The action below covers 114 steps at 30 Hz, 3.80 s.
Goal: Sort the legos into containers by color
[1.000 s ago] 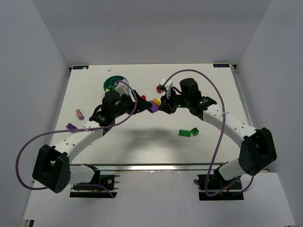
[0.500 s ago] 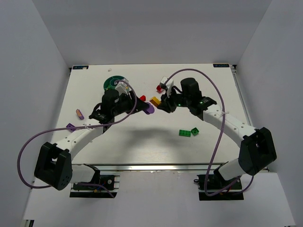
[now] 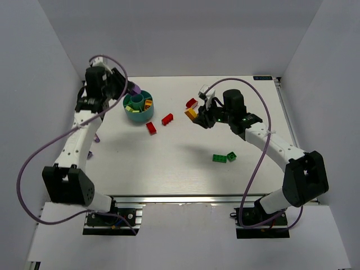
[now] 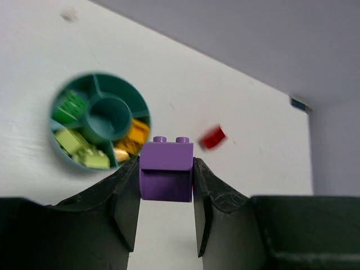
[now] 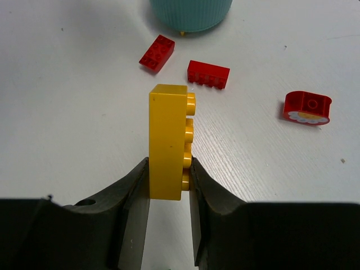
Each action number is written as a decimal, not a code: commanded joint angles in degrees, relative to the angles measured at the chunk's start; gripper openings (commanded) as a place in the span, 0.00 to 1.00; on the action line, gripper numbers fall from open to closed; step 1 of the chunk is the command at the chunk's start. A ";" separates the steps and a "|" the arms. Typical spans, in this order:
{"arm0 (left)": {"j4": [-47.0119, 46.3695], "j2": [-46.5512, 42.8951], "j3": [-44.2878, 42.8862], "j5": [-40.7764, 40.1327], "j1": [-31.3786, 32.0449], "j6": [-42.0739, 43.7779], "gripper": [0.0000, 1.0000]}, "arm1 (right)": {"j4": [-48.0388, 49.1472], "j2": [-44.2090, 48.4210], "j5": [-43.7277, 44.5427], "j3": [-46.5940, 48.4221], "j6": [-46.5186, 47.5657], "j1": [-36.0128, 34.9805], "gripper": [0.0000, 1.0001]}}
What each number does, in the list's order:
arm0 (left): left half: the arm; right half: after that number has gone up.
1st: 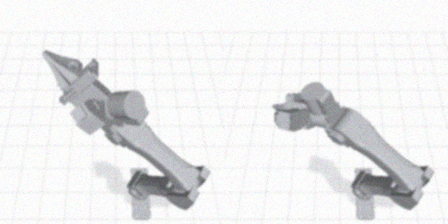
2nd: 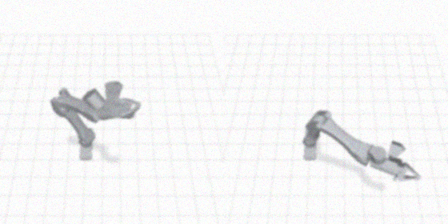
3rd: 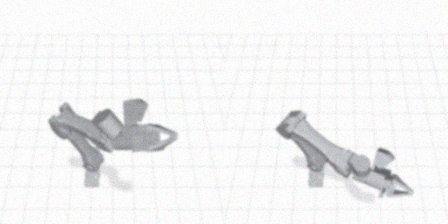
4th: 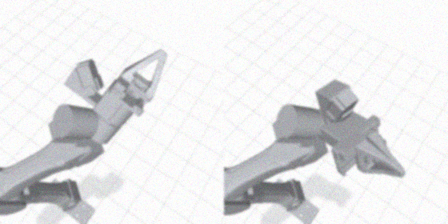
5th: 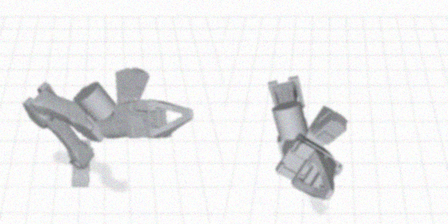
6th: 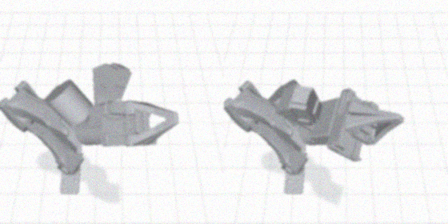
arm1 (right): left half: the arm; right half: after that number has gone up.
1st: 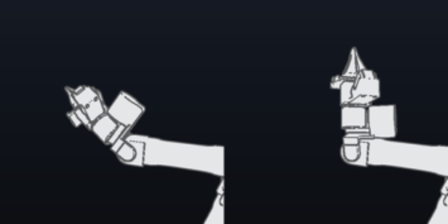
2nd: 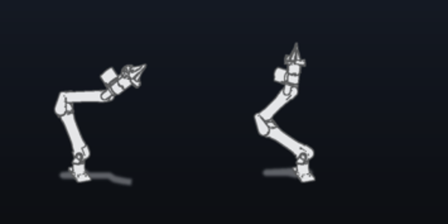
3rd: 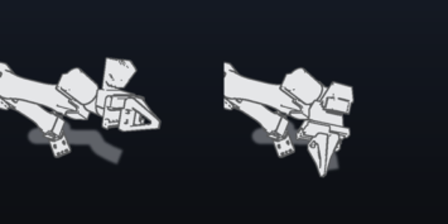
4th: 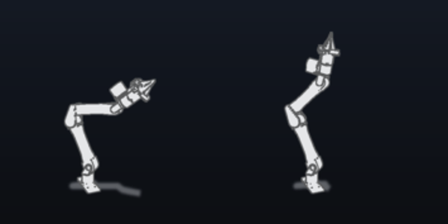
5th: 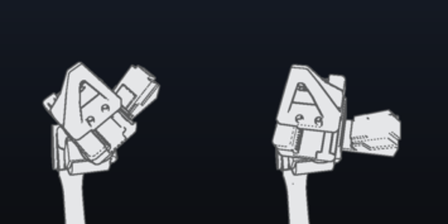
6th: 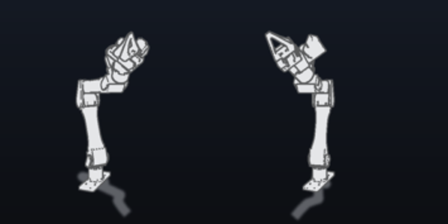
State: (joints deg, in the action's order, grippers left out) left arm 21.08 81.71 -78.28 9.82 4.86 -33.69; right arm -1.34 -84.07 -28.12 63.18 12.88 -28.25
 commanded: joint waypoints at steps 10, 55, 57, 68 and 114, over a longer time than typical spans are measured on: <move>27.69 24.10 -33.16 -28.53 0.06 14.71 0.00 | 1.70 -2.59 -0.53 1.77 1.88 -0.14 0.00; 16.81 16.73 -20.25 -16.70 0.06 7.96 0.00 | -2.79 -4.96 0.17 5.73 2.94 -0.23 0.00; 13.47 16.72 -20.16 -13.71 0.15 4.01 0.00 | -2.09 -4.61 0.26 5.38 2.59 -0.23 0.00; 2.46 24.09 -22.16 -15.08 3.65 -22.28 0.00 | 2.57 -1.71 0.35 0.98 0.39 -0.05 0.00; 27.44 42.39 -45.65 -33.56 6.65 -41.28 0.00 | 7.85 1.37 -0.36 -4.91 -2.95 2.41 0.00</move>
State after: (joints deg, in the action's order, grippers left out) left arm 47.44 127.17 -124.99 -23.92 11.44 -75.44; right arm 3.60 -84.97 -28.05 58.83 10.46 -26.26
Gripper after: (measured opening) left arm 0.468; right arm 0.351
